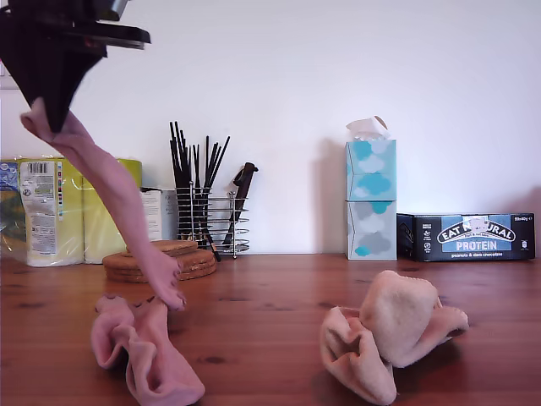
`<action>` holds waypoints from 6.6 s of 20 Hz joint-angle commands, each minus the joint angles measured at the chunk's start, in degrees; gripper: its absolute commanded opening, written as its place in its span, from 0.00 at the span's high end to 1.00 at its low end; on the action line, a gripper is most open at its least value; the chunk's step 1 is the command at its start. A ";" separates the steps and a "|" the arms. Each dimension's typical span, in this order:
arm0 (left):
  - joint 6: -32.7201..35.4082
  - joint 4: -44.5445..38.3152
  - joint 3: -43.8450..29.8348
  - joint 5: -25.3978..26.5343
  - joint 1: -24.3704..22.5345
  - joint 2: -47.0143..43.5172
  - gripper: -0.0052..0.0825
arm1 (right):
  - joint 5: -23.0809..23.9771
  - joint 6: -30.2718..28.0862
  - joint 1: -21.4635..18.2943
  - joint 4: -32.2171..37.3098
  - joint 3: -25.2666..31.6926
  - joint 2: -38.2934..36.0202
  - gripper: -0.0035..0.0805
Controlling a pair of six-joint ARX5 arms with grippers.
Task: Pair up the socks based on colour and pattern, by placing each sock on top of its pair
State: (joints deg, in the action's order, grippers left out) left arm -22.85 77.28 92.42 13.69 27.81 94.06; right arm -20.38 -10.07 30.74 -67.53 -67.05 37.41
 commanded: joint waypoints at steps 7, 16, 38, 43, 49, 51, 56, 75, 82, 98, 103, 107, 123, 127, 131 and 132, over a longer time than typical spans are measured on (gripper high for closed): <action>-0.07 0.81 -4.37 -14.08 4.63 8.33 0.88 | 1.66 -1.75 1.25 -0.61 0.57 -0.13 0.97; 7.10 -0.77 -4.37 -29.44 11.37 8.33 0.37 | 3.02 -3.43 1.25 -0.61 0.57 -0.13 0.97; 19.43 -21.44 -4.37 -24.74 2.08 22.80 0.52 | 4.46 -3.43 1.11 1.01 0.57 1.42 0.97; 19.43 -21.81 -4.37 -24.79 1.66 25.62 0.52 | 4.48 -3.43 1.11 1.03 0.57 1.44 0.97; 19.41 -22.67 -4.37 -22.75 1.16 25.64 0.52 | 4.46 -3.45 1.11 1.03 0.57 1.73 0.97; 19.39 -22.47 -4.37 -22.18 0.87 25.64 0.52 | 4.46 -3.45 1.11 1.05 0.57 1.81 0.97; 18.71 -21.07 -4.35 -22.32 0.44 25.62 0.51 | 4.46 -3.48 1.11 1.07 0.57 1.81 0.97; 14.69 -20.15 -3.72 -21.59 1.11 25.38 0.52 | 4.46 -3.76 1.11 2.08 0.57 3.58 0.97; 14.80 -21.40 -3.80 -21.77 1.22 26.36 0.88 | 4.46 -3.78 1.11 2.08 0.57 3.58 0.97; 6.82 -15.58 -3.02 -24.41 1.22 20.37 0.97 | 4.46 -4.96 1.14 1.88 0.57 3.56 0.97; 1.62 -12.22 -3.02 -24.20 1.22 14.91 0.97 | 4.44 -5.27 1.14 1.95 0.57 3.56 0.97; 0.17 -8.41 -3.04 -21.27 1.22 13.49 0.97 | 4.44 -5.40 1.20 2.12 0.57 3.56 0.97; -0.77 -17.97 -14.32 -17.07 -3.48 13.99 0.88 | 4.39 -5.38 1.88 1.88 0.57 3.56 0.97; 0.02 -19.08 -14.32 -17.07 -3.87 13.99 0.33 | 4.31 -5.35 1.88 1.86 0.57 3.56 0.97; 1.86 -20.13 -14.29 -18.56 -3.32 13.94 0.45 | 4.31 -5.35 1.88 1.86 0.57 3.56 0.97; 2.12 -20.24 -14.29 -19.19 -3.06 13.92 0.56 | 4.31 -5.35 1.88 1.86 0.57 3.56 0.97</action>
State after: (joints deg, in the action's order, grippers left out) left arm -21.37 57.19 78.30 -4.99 24.36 107.26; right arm -15.94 -15.11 32.38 -66.02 -67.05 41.10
